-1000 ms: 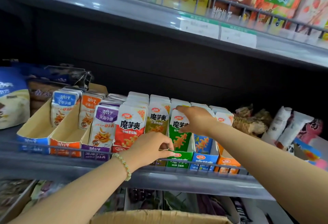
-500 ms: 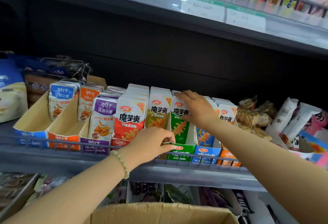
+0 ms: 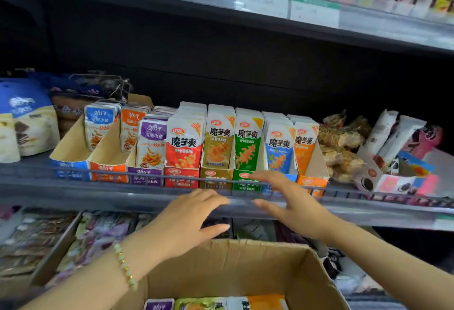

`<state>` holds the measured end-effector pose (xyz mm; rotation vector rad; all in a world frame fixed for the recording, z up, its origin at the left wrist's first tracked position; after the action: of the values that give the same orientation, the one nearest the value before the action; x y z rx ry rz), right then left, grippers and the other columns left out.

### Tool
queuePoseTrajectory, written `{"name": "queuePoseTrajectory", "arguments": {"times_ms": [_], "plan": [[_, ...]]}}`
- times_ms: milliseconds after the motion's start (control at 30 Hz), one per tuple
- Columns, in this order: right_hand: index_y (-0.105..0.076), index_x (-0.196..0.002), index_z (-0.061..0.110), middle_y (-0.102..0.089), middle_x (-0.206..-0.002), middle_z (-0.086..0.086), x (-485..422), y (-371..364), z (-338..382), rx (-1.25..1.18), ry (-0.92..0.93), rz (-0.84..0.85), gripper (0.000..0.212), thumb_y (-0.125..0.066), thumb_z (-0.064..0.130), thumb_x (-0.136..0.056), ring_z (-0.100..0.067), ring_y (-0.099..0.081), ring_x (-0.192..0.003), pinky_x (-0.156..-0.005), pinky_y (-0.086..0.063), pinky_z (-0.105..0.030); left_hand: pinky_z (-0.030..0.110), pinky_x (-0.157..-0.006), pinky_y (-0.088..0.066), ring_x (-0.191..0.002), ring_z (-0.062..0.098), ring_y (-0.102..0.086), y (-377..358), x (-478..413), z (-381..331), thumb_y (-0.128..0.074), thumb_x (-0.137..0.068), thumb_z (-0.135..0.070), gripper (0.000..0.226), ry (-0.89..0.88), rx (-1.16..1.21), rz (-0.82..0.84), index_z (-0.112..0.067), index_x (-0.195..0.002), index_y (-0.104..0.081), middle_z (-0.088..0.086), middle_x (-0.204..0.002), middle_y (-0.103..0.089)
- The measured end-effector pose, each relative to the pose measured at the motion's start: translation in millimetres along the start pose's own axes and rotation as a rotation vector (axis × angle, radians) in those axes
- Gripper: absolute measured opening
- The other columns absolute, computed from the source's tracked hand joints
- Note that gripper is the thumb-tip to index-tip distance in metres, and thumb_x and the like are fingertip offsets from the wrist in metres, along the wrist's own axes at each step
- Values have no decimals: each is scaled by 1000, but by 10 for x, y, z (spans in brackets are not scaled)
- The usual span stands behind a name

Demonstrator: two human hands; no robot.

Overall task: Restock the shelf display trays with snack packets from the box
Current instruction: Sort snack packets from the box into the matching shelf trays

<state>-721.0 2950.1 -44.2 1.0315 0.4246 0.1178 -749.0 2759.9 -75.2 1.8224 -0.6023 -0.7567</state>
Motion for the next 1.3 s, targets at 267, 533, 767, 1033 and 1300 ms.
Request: {"name": "queuePoseTrajectory", "arguments": {"times_ms": [267, 533, 767, 1033, 1300], "plan": [[-55, -128, 23, -58, -128, 6, 1010, -1420, -493, 19, -222, 413, 38, -59, 38, -93, -9, -54, -112, -92, -41, -18, 31, -101, -41, -124, 9, -44, -1160, 629, 153, -45, -92, -56, 50, 126, 30, 434, -31, -136, -44, -10, -138, -45], [-55, -123, 27, -57, -110, 9, 1774, -2223, -805, -280, -608, 808, 54, -74, 50, -78, -11, -56, -105, -88, -42, -20, 30, -105, -38, -129, 17, -43, -1954, 954, 104, -48, -92, -53, 62, 207, 110, 712, -21, -144, -35, 0, -149, -37], [-53, -72, 31, -56, -82, 13, 1853, -2375, -715, -217, -499, 818, 27, -79, 27, -77, -8, -53, -81, -73, -42, -22, 37, -103, -43, -122, 19, -50, -2119, 898, 107, -37, -93, -58, 63, 361, 204, 688, -19, -143, -36, 4, -145, -41], [-59, -78, 11, -58, -53, 12, 1606, -2065, -710, -802, -676, 205, 16, -68, 0, -85, 4, -52, -54, -63, -44, -9, 32, -71, -48, -81, 11, -57, -2059, 847, 12, -72, -73, -56, 40, 541, 644, 352, -22, -87, -57, -4, -92, -62], [-46, -138, 15, -43, -146, -8, 1455, -1999, -1171, -181, -734, 338, 54, -63, 34, -91, -24, -40, -134, -111, -35, -35, 16, -49, -42, -63, 7, -59, -1459, 852, 366, -83, -71, -28, 21, 802, 788, -91, -20, -82, -67, -7, -74, -66]]}}
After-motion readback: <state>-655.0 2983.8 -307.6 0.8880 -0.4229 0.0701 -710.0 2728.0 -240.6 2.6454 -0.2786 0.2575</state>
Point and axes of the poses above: each hand's wrist, its own x-axis away from the middle knuckle, its own y-axis out of the back of the hand, z = x × y, the point moved 5 cm from there along -x, towards the middle knuckle
